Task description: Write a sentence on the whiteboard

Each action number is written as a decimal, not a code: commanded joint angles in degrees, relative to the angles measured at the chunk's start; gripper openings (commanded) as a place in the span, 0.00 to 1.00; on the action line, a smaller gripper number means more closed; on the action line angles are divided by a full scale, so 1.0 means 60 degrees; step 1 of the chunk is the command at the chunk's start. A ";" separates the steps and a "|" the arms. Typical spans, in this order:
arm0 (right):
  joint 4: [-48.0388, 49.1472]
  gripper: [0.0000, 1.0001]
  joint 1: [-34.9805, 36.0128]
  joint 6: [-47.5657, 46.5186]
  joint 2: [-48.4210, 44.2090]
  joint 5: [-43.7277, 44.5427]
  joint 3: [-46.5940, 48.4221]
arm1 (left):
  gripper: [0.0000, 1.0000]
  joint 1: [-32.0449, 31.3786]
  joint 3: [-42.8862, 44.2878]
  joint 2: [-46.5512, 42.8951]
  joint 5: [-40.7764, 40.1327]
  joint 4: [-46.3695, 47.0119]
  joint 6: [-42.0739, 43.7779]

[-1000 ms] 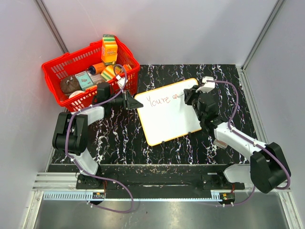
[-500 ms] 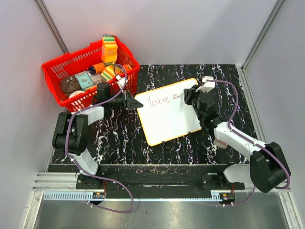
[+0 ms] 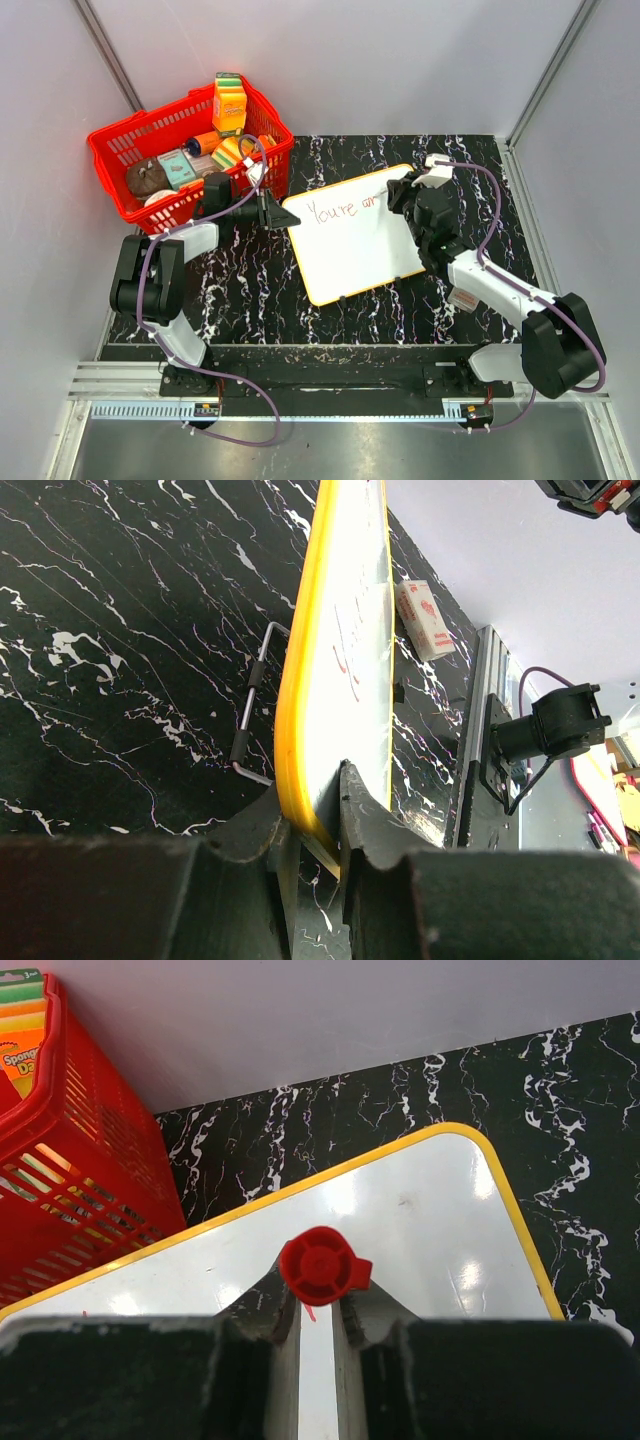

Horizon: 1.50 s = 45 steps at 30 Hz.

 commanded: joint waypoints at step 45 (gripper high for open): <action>-0.0251 0.00 -0.0307 -0.0084 -0.0632 0.0461 0.0214 | 0.00 -0.0562 -0.0216 0.0377 -0.0605 -0.0661 0.2097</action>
